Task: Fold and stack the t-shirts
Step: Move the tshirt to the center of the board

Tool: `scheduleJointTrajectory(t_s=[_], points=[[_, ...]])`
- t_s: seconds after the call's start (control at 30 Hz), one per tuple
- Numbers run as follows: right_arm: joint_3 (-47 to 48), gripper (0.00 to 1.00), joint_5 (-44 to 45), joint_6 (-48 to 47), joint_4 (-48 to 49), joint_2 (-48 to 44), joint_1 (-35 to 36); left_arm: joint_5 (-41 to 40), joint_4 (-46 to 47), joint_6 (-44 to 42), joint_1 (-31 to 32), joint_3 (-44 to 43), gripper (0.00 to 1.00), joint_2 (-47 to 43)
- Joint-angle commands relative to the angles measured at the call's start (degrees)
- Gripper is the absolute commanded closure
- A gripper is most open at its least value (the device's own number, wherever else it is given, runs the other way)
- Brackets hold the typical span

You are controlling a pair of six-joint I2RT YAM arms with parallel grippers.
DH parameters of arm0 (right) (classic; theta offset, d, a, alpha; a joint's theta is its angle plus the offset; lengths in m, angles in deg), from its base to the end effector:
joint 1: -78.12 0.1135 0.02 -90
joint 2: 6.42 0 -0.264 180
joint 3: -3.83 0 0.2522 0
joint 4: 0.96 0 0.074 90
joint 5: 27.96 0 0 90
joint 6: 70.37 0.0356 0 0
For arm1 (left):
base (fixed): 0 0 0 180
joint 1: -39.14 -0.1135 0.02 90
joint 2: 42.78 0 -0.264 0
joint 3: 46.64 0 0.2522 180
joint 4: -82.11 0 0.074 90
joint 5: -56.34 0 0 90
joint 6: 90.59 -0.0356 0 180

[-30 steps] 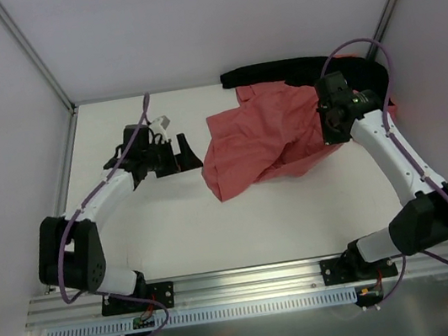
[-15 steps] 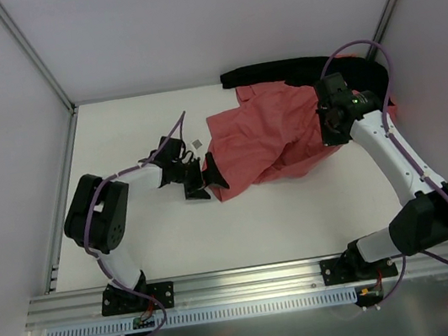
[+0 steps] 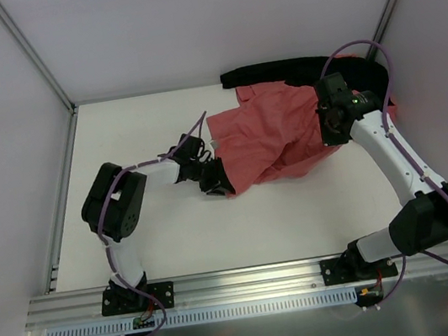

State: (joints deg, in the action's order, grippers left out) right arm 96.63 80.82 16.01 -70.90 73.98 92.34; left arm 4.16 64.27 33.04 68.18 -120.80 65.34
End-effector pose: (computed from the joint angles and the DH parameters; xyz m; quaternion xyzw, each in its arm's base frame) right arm 0.2743 0.0577 0.3371 -0.1018 0.9429 -0.1305 0.2890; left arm 0.3168 -0.2008 0.1433 0.0702 0.8975 -0.4226 0.1051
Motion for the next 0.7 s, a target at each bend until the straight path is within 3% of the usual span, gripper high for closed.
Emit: scheduleJointTrajectory(t_s=[0.0,0.03,0.13,0.3,0.43,0.53,0.67], points=[[2.1,0.99,0.2,0.2,0.4,-2.2,0.2,-0.9,-0.1,-0.7,1.0,-2.1,0.85,2.8],[2.1,1.0,0.4,0.2,0.3,-2.4,0.1,-1.1,-0.4,-1.0,1.1,-2.3,1.0,2.9],[1.8,1.0,0.5,0.0,0.0,-3.0,-0.2,-4.5,-1.2,-3.0,1.2,-1.6,1.0,0.8],[2.9,1.0,1.4,-0.4,0.5,-4.6,-1.2,-14.9,-12.4,-10.1,-0.9,-6.0,1.0,-12.8],[8.1,1.0,3.3,-0.4,1.6,-5.8,-2.4,-22.2,-18.8,-11.2,-7.5,-15.7,1.0,-26.5],[11.0,1.0,5.2,-0.4,4.1,-8.6,-2.5,-25.8,-23.2,-12.4,-12.8,-24.1,1.0,-31.4],[12.6,1.0,7.6,-1.5,7.8,-12.8,-3.1,-30.5,-31.9,-17.9,-14.8,-33.5,1.0,-33.7]])
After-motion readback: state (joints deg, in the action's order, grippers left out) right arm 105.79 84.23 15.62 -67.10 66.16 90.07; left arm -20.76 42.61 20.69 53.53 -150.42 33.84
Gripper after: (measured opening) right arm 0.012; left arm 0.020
